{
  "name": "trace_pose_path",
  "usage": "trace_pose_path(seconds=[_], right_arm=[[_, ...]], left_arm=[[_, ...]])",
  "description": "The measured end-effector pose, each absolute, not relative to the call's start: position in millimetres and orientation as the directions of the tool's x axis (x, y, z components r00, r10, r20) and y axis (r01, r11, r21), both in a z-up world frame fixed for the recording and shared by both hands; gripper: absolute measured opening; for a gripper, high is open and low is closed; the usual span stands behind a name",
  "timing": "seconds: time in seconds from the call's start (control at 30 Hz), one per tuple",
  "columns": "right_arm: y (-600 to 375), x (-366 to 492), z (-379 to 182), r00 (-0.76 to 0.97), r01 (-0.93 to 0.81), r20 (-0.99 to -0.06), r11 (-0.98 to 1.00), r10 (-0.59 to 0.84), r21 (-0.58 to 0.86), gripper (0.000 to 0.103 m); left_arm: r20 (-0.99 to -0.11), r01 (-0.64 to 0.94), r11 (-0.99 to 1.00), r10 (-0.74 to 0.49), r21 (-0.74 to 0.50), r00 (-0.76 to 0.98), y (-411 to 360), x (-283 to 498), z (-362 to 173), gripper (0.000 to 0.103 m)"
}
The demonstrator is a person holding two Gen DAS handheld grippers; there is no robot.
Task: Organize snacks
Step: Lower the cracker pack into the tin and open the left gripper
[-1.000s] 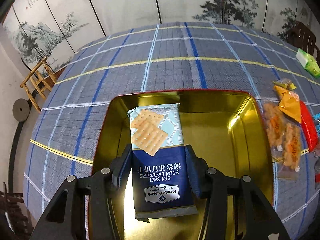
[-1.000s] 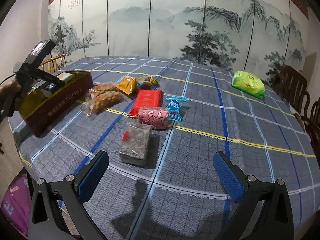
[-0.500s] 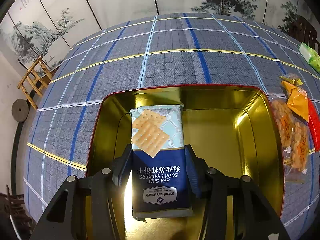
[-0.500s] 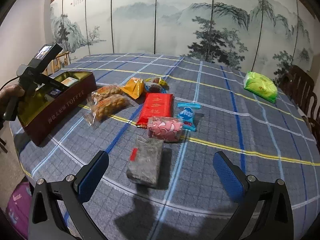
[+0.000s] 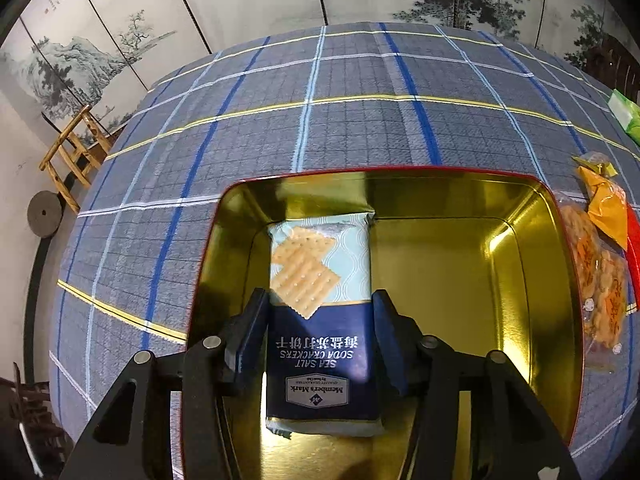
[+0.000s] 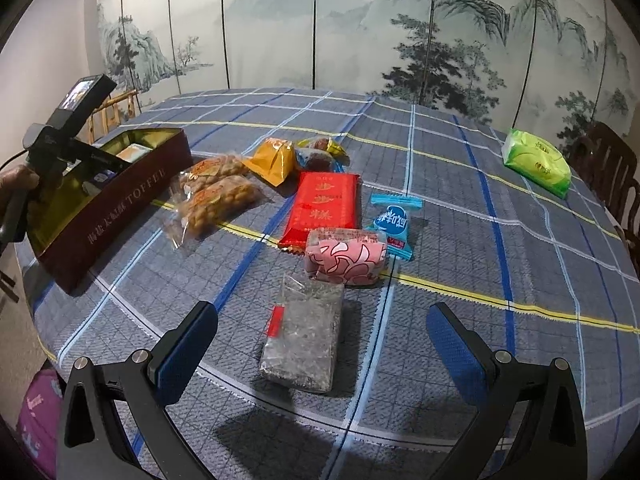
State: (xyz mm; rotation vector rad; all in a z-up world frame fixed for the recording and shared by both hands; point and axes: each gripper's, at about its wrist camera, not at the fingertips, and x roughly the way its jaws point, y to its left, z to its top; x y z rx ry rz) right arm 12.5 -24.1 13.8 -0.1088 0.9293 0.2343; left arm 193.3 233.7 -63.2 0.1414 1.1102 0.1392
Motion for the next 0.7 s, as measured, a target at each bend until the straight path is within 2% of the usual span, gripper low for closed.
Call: trace_pose_path(seconds=[0.23,0.3,0.4,0.6,0.7], right_arm=[[-23,17,8,0.554,-0.236,-0.818,0.971,0.152,0.021,0.103],[-22,17,7,0.548,-0.237,-0.822,0.971,0.153,0.023,0.103],[-20,18,6,0.545,-0.242,-0.825,0.97,0.149,0.015,0.103],[-16,18,-2,0.506,-0.257,-0.85,0.966,0.147,0.013,0.088],[-16,19,-9,0.472,-0.26,-0.868,0.965,0.15,0.026,0.076]], left_arm=[[-0.861,-0.064,0.979,0.201,0.194,0.466,235,184,-51,0.064],[-0.85,-0.072,0.977,0.212,0.203,0.482,234,180,-48,0.073],[-0.839,-0.07,0.976,0.214,0.207,0.5,231,175,-44,0.077],[-0.819,-0.05,0.976,0.205,0.211,0.536,227,167,-33,0.081],[-0.806,-0.045,0.974,0.209,0.221,0.554,225,162,-27,0.081]])
